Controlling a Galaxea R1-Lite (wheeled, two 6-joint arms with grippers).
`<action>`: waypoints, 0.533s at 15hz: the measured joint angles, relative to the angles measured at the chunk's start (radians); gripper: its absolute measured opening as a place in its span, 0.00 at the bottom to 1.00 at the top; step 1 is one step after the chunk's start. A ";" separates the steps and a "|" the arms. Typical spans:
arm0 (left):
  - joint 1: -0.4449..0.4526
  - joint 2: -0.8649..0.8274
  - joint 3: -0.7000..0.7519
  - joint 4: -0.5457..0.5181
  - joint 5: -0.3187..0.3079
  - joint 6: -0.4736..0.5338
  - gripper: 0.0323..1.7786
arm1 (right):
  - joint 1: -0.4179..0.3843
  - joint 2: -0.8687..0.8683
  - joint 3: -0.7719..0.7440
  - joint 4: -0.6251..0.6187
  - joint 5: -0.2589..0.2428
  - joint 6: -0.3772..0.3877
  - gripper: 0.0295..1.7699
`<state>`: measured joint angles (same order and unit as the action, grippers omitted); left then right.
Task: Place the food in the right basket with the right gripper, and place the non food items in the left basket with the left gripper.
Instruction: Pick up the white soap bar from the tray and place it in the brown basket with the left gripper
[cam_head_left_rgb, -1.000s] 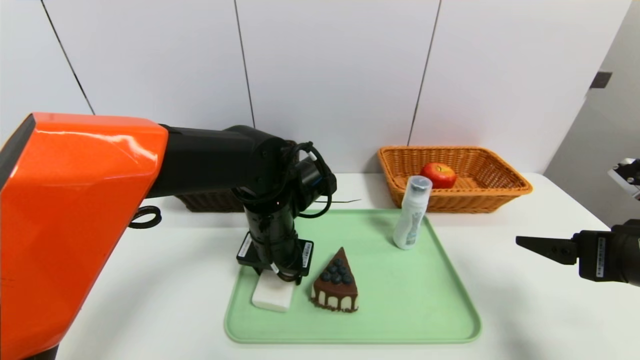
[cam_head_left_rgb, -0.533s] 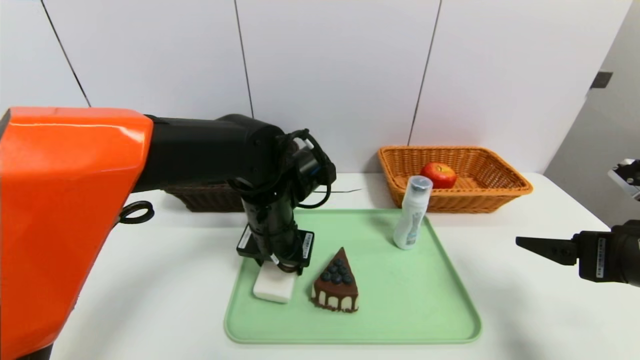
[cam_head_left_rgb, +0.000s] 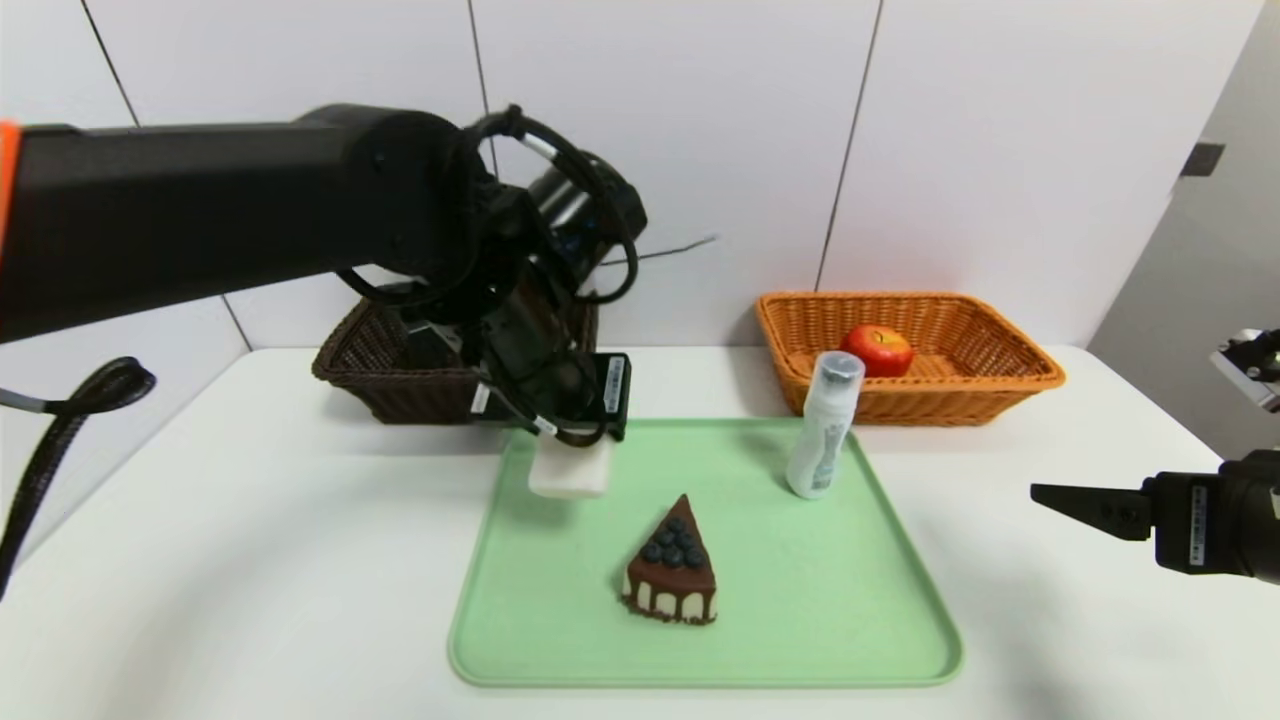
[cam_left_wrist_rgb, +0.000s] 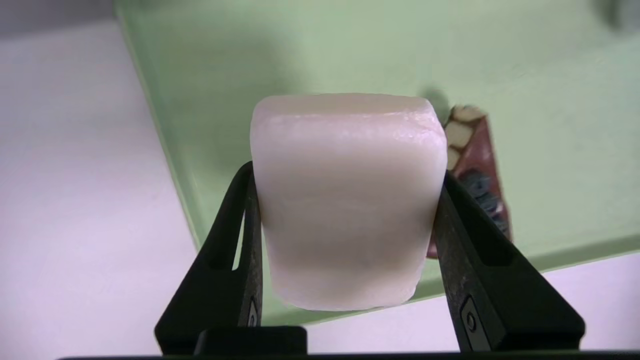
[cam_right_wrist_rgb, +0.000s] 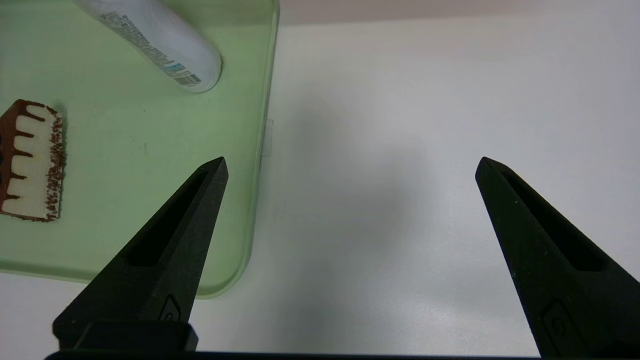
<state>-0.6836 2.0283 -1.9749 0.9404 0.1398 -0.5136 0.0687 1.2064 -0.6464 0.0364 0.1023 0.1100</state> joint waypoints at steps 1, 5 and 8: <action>0.011 -0.022 0.000 -0.053 0.006 0.001 0.53 | 0.000 0.003 0.000 -0.003 0.000 0.000 0.97; 0.085 -0.083 0.000 -0.279 0.065 0.000 0.53 | -0.001 0.018 0.008 -0.004 -0.007 0.002 0.97; 0.149 -0.079 0.006 -0.330 0.082 -0.002 0.53 | -0.004 0.026 0.019 -0.010 -0.008 0.001 0.97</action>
<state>-0.5343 1.9491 -1.9689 0.6100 0.2217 -0.5157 0.0643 1.2323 -0.6272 0.0268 0.0943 0.1115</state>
